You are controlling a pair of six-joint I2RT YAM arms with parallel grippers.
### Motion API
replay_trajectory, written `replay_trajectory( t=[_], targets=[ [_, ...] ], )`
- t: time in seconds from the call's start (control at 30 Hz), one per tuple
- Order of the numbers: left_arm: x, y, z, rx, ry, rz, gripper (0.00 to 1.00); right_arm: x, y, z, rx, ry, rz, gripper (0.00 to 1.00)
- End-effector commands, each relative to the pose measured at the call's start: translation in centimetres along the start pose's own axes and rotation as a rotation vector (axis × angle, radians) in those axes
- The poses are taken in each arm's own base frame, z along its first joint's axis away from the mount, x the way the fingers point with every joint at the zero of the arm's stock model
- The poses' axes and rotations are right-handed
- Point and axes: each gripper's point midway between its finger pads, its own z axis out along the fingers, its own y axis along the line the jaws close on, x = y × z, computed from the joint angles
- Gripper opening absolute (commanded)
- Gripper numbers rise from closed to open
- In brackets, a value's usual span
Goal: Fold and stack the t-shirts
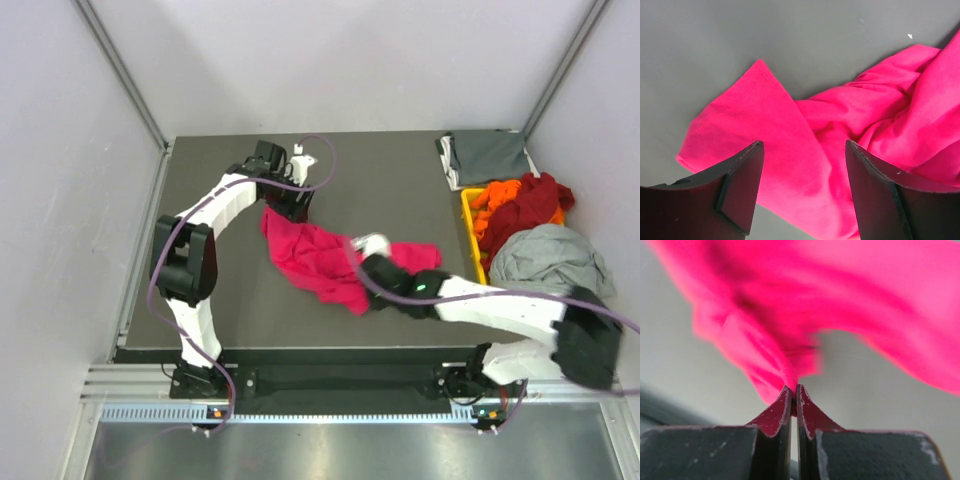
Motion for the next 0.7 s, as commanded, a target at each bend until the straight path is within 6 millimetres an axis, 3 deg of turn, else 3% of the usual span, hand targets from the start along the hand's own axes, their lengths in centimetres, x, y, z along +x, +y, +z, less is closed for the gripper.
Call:
replay_trajectory(
  t=[0.0, 0.07, 0.23, 0.33, 0.47, 0.53, 0.67],
  targets=[
    [-2.5, 0.3, -2.3, -0.019, -0.081, 0.047, 0.7, -0.1, -7.3, -3.8, 0.146, -0.037, 0.291, 0.0],
    [-2.0, -0.3, -2.8, -0.005, -0.081, 0.073, 0.66, -1.4, -11.0, -5.5, 0.186, -0.136, 0.4, 0.0],
    [-0.2, -1.8, -2.3, 0.024, -0.042, 0.208, 0.58, -1.5, -15.2, -6.6, 0.219, -0.151, 0.441, 0.0],
    [0.0, -2.2, -1.5, 0.035, -0.027, 0.253, 0.58, -1.3, -16.3, -6.4, 0.223, -0.129, 0.431, 0.0],
    [-0.8, -0.6, 0.1, -0.003, -0.013, 0.292, 0.6, -1.7, -18.8, -6.2, 0.278, -0.124, 0.441, 0.0],
    [-1.6, 1.0, 1.4, -0.05, -0.006, 0.304, 0.63, -2.0, -18.7, -5.9, 0.258, -0.115, 0.424, 0.0],
    [-1.6, 1.9, 3.9, -0.039, 0.027, 0.322, 0.68, -2.1, -18.5, -5.4, 0.244, -0.099, 0.412, 0.0]
  ],
)
